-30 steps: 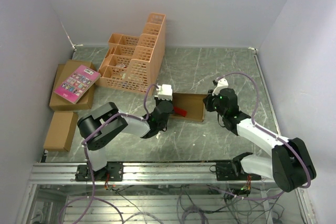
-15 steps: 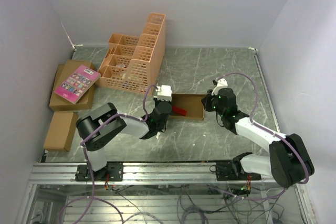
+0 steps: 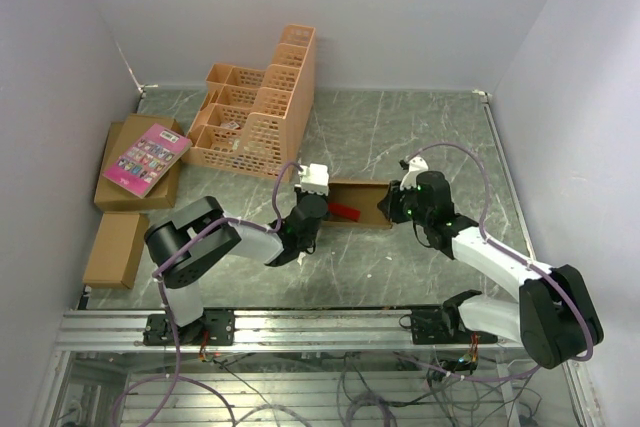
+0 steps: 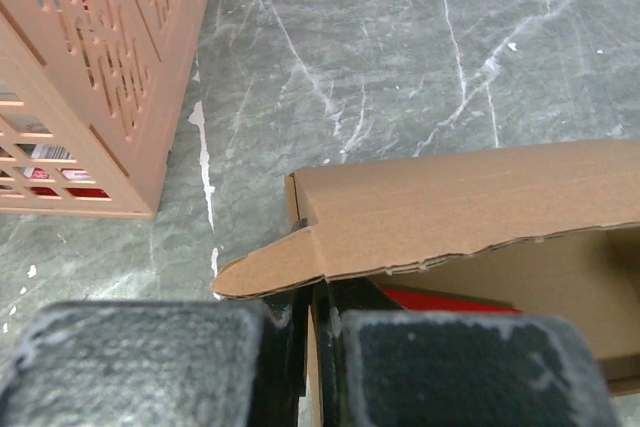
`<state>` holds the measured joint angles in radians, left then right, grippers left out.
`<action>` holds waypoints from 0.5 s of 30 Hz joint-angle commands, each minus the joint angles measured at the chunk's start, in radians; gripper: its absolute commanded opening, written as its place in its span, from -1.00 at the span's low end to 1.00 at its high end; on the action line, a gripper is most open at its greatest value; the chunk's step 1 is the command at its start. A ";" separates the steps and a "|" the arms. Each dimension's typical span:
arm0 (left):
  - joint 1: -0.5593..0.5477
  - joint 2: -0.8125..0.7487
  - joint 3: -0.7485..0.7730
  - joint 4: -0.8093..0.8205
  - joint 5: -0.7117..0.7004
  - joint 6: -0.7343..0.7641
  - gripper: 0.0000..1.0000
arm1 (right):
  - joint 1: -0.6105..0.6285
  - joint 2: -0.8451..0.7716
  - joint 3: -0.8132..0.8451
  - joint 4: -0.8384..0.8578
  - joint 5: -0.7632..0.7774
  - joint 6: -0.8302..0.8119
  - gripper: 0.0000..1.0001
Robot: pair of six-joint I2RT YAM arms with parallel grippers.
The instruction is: Fold the paper box
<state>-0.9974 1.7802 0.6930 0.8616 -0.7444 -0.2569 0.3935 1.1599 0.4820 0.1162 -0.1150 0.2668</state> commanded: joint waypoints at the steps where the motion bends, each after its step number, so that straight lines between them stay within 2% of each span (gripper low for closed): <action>1: -0.027 -0.013 -0.015 -0.034 0.088 -0.046 -0.84 | -0.005 -0.023 -0.001 -0.022 -0.082 -0.008 -0.48; 10: -0.028 -0.009 -0.003 -0.047 0.075 -0.045 -0.85 | -0.027 -0.109 0.044 -0.140 -0.158 -0.099 -0.20; 15: -0.027 -0.006 0.010 -0.078 0.061 -0.057 -0.85 | -0.069 -0.173 0.040 -0.185 -0.350 -0.157 -0.20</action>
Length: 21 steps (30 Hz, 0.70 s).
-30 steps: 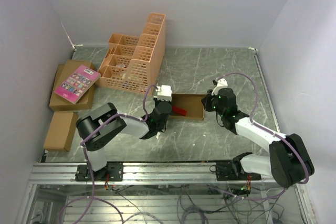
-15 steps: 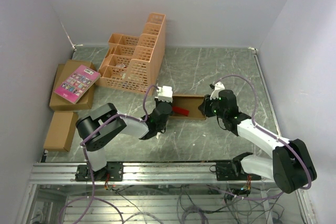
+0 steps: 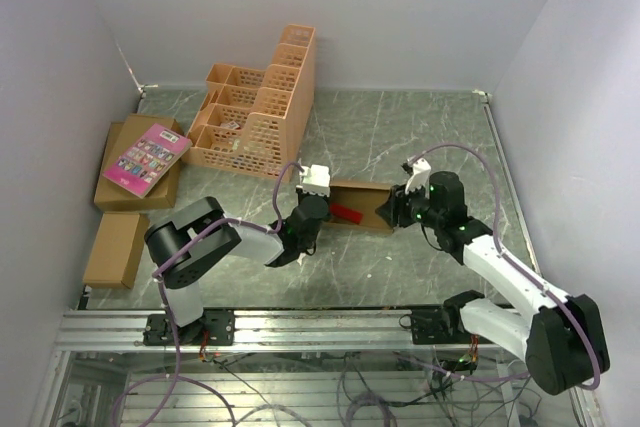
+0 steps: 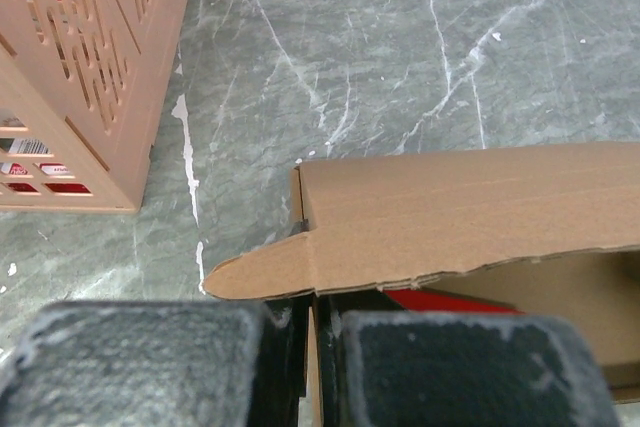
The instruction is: Fold the paper box
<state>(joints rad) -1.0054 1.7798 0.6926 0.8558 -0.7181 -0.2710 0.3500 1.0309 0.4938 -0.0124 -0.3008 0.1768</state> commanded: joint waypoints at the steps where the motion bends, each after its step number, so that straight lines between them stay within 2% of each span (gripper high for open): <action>1: -0.019 -0.004 0.015 -0.077 0.033 -0.043 -0.85 | -0.028 -0.048 0.030 -0.068 -0.205 -0.080 -0.20; 6: -0.019 -0.001 0.020 -0.088 0.026 -0.050 -0.85 | -0.068 -0.065 0.044 -0.107 -0.394 -0.164 -0.23; 12: -0.020 -0.005 0.027 -0.105 0.026 -0.045 -0.85 | -0.082 -0.057 0.136 -0.281 -0.843 -0.407 -0.18; 17: -0.020 -0.002 0.028 -0.106 0.032 -0.043 -0.85 | -0.082 -0.024 0.265 -0.539 -0.877 -0.639 -0.08; 19: -0.020 0.001 0.029 -0.105 0.033 -0.046 -0.85 | -0.082 -0.007 0.311 -0.612 -0.852 -0.679 0.04; 21: -0.020 0.003 0.028 -0.100 0.033 -0.048 -0.85 | -0.081 0.013 0.373 -0.683 -0.816 -0.745 0.08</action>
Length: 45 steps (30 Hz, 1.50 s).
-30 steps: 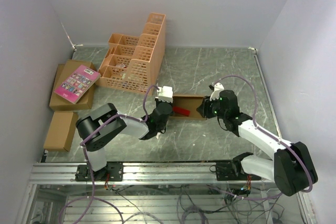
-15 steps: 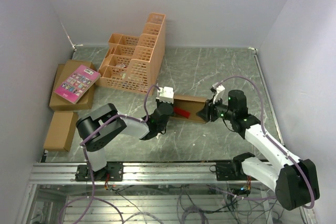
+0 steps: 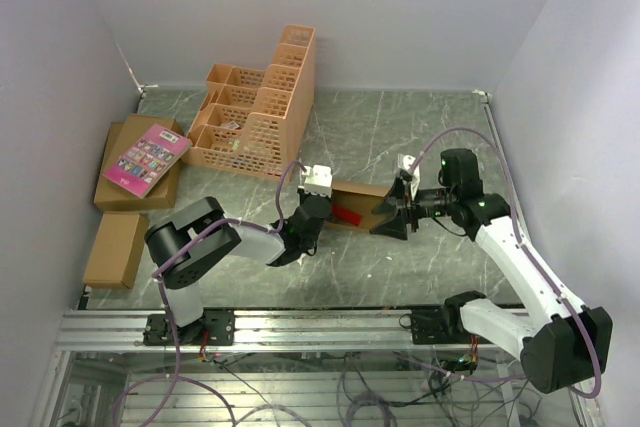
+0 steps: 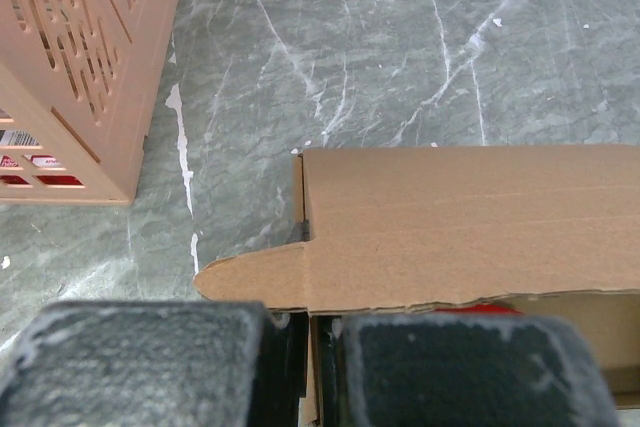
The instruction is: Fold the paper box
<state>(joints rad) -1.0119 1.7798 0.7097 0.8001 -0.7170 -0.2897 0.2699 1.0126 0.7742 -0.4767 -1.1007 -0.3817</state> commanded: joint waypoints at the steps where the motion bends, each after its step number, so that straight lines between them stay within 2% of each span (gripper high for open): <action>1: -0.014 0.003 0.010 -0.043 0.031 -0.030 -0.85 | -0.001 0.036 0.124 -0.234 0.012 -0.204 0.09; 4: -0.013 0.000 0.011 -0.047 0.037 -0.030 -0.85 | 0.001 0.033 0.167 -0.160 0.189 -0.153 0.25; 7: -0.013 0.001 0.014 -0.049 0.043 -0.031 -0.85 | 0.005 0.063 0.170 -0.102 0.397 -0.181 0.40; 11: -0.013 0.005 0.019 -0.058 0.048 -0.032 -0.85 | 0.042 0.110 0.160 -0.047 0.504 -0.265 0.45; 16: -0.013 0.001 0.017 -0.055 0.045 -0.031 -0.85 | 0.104 0.127 0.163 -0.015 0.583 -0.328 0.42; 27: -0.013 0.001 0.019 -0.058 0.049 -0.032 -0.85 | 0.185 0.224 0.184 -0.002 0.682 -0.348 -0.11; 36: -0.013 0.006 0.023 -0.053 0.051 -0.032 -0.85 | 0.203 0.205 0.164 0.041 0.731 -0.375 -0.92; 40: -0.013 0.003 0.024 -0.053 0.054 -0.034 -0.81 | 0.206 0.188 0.153 0.045 0.737 -0.400 -1.00; 45: -0.013 -0.021 0.015 -0.075 0.067 -0.041 -0.64 | 0.206 0.173 0.135 0.038 0.711 -0.411 -1.00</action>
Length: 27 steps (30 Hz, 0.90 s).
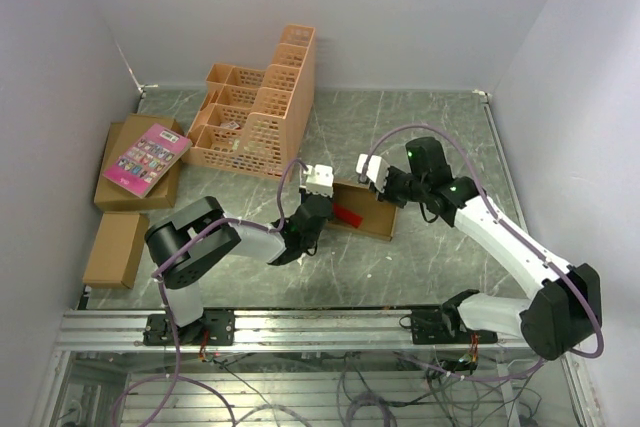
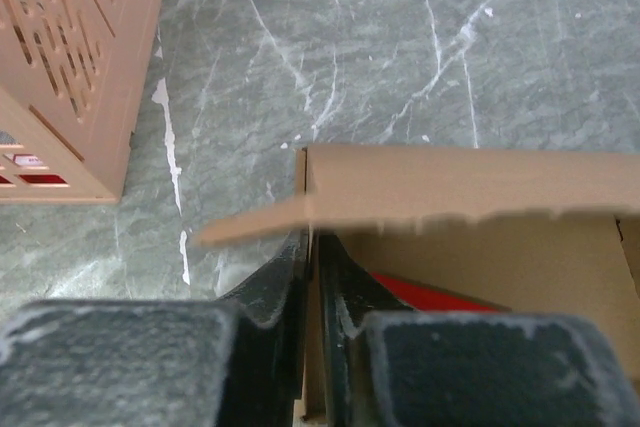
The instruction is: Fold the paper box
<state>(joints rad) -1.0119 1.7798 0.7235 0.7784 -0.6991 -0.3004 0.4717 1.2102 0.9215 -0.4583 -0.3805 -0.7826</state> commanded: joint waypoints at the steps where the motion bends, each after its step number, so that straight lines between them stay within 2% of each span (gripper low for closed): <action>1: -0.014 -0.028 -0.001 -0.058 0.053 -0.033 -0.58 | 0.005 -0.023 -0.015 0.011 -0.017 -0.012 -1.00; 8: -0.013 -0.103 -0.044 -0.100 0.092 -0.054 -0.31 | 0.005 -0.044 -0.068 -0.002 -0.038 -0.022 -1.00; 13: -0.014 -0.200 -0.078 -0.186 0.148 -0.092 -0.25 | 0.005 -0.058 -0.099 -0.012 -0.055 -0.023 -1.00; 16: -0.014 -0.302 -0.120 -0.255 0.226 -0.110 -0.22 | 0.005 -0.067 -0.117 -0.014 -0.066 -0.023 -1.00; 18: -0.013 -0.377 -0.158 -0.292 0.308 -0.105 -0.27 | 0.005 -0.068 -0.127 -0.019 -0.079 -0.021 -1.00; 23: -0.012 -0.617 -0.234 -0.409 0.410 -0.124 -0.25 | 0.007 -0.069 -0.144 -0.042 -0.108 -0.034 -1.00; 25: -0.011 -0.710 -0.247 -0.438 0.428 -0.124 -0.02 | 0.008 -0.070 -0.151 -0.053 -0.120 -0.044 -1.00; 27: -0.006 -0.779 -0.241 -0.474 0.441 -0.126 0.11 | 0.008 -0.073 -0.164 -0.058 -0.126 -0.049 -1.00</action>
<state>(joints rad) -1.0183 1.1194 0.4820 0.3885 -0.3412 -0.4118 0.4728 1.1423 0.7952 -0.4419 -0.4740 -0.8223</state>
